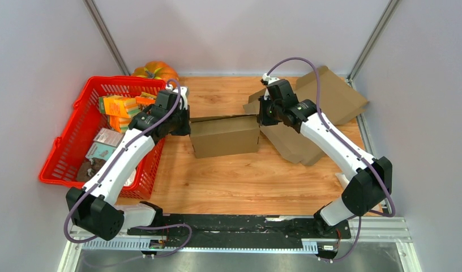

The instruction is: Fold the paper box

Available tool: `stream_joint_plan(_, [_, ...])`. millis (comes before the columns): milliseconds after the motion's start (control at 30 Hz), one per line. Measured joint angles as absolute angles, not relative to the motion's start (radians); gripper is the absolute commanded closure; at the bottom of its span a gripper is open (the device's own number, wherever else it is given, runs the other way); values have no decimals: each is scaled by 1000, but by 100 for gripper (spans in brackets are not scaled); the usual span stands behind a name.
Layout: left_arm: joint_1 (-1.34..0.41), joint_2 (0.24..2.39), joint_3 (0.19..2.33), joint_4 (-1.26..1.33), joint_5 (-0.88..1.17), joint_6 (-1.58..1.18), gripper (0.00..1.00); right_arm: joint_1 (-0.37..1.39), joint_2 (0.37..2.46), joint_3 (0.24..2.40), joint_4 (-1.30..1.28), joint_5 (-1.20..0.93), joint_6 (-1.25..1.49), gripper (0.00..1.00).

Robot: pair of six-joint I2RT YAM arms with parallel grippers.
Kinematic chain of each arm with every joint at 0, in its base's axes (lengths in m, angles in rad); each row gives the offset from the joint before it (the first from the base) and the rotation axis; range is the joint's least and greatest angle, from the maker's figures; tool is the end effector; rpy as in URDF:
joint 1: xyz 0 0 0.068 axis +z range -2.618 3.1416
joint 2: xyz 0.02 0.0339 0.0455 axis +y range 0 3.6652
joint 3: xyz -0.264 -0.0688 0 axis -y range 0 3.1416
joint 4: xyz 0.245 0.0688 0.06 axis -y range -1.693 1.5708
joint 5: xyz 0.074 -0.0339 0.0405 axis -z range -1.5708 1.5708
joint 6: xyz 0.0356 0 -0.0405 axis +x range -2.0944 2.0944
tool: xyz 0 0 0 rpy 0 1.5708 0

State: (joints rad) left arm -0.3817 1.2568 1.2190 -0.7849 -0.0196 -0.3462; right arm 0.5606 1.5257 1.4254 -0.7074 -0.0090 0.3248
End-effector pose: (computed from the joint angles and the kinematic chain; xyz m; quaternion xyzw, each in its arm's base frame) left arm 0.2416 -0.0962 0.3350 0.0129 0.9307 -0.1215 0.3447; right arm 0.2824 0.1777 0.3332 -0.1108 0.9214 0.1633 0.3347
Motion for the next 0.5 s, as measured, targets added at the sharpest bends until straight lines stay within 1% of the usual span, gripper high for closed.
stream_joint_plan(33, [-383,1257,1222,-791,-26,-335,99,561,1526,1425,-707,-12,325,100])
stream_joint_plan(67, [-383,1257,1224,-795,-28,-329,96,561,1526,1425,-707,-15,325,100])
stream_joint_plan(100, [-383,1258,1226,-800,-29,-326,87,562,1526,1425,-707,-17,325,100])
stream_joint_plan(167, [-383,1258,1227,-802,-31,-321,75,562,1526,1425,-707,-19,325,100])
stream_joint_plan(200, [-383,1258,1226,-809,-33,-316,72,562,1526,1425,-707,-22,325,100])
stream_joint_plan(300, [-382,1266,1217,-836,-35,-310,73,564,1526,1425,-707,-26,324,100])
stream_joint_plan(333, [-381,1270,1219,-836,-35,-310,78,565,1526,1424,-706,-27,324,100])
stream_joint_plan(400, [-379,1283,1233,-845,-25,-308,93,565,1526,1424,-706,-27,324,100])
stream_joint_plan(500, [-380,1308,1258,-851,-17,-307,98,565,1526,1424,-706,-28,324,100])
